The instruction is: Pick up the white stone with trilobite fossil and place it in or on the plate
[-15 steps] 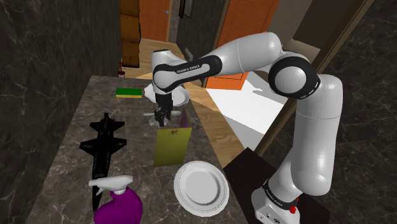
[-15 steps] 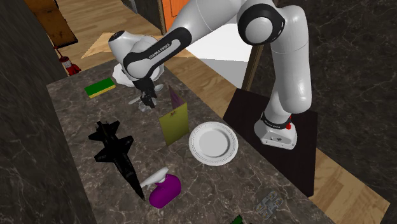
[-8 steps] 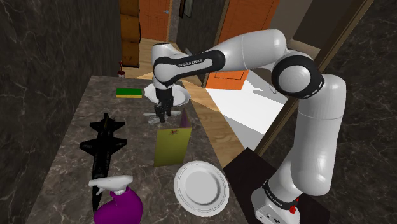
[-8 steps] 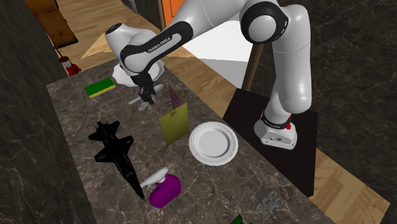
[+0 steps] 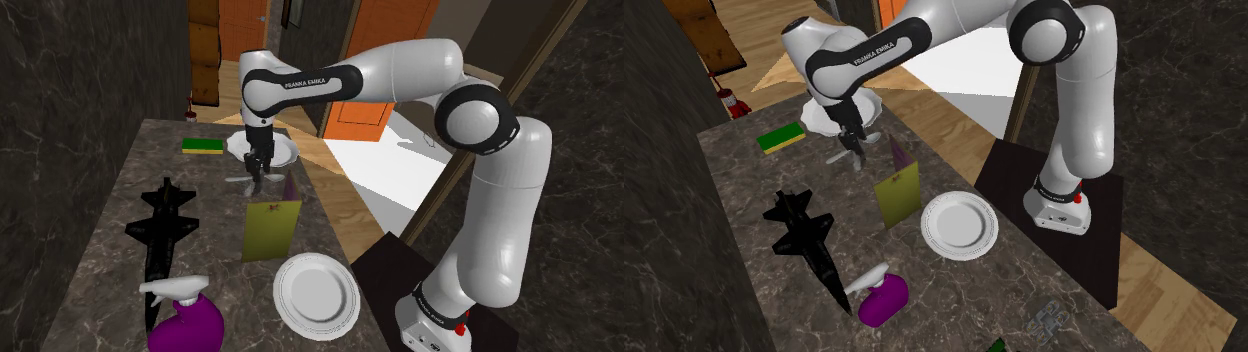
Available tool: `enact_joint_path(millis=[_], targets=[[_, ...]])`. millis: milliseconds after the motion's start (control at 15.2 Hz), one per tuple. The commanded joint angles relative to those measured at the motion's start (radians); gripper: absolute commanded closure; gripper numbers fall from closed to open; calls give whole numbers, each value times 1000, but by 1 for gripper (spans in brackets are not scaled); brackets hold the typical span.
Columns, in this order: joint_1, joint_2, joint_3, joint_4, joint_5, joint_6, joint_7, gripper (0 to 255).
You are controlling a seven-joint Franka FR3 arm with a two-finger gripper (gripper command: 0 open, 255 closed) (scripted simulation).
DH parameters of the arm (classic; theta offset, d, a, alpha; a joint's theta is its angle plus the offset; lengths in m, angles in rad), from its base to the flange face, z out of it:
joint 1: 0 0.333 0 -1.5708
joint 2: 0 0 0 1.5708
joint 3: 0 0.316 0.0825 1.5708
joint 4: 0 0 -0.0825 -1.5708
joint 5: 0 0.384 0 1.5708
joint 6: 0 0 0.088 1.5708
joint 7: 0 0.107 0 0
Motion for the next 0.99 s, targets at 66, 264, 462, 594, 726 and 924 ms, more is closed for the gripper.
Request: enact_joint_path(millis=[66,264,462,594,726,924], targets=[[-1,-11,0,26,1,-38,0,255],[3,-53,5,-20,6,-33,7,255],[15,-163,18,-176,20,14,30,255],[24,-232,28,-269,32,39,45,255],[35,-300,39,-356,45,60,61,255],[52,-398,57,-476,68,84,86,255]])
